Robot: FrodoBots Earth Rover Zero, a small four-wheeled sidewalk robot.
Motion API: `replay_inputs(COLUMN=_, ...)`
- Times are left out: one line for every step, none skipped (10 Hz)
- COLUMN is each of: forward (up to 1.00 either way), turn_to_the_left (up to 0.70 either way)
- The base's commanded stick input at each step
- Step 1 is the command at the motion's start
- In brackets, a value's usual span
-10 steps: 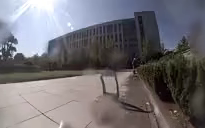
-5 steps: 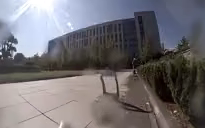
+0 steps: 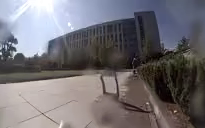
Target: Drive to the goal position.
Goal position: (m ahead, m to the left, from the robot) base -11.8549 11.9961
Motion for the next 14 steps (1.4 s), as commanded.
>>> replay_inputs(forward=0.06, turn_to_the_left=0.00)
replay_inputs(forward=0.05, turn_to_the_left=0.00)
replay_inputs(forward=0.05, turn_to_the_left=0.00)
replay_inputs(forward=0.05, turn_to_the_left=0.00)
replay_inputs(forward=0.05, turn_to_the_left=0.00)
replay_inputs(forward=0.05, turn_to_the_left=0.00)
replay_inputs(forward=0.05, turn_to_the_left=0.00)
replay_inputs(forward=0.05, turn_to_the_left=0.00)
replay_inputs(forward=0.05, turn_to_the_left=0.00)
replay_inputs(forward=0.05, turn_to_the_left=0.00)
replay_inputs(forward=0.05, turn_to_the_left=0.00)
replay_inputs(forward=0.06, turn_to_the_left=0.00)
replay_inputs(forward=0.05, turn_to_the_left=0.00)
replay_inputs(forward=0.05, turn_to_the_left=0.00)
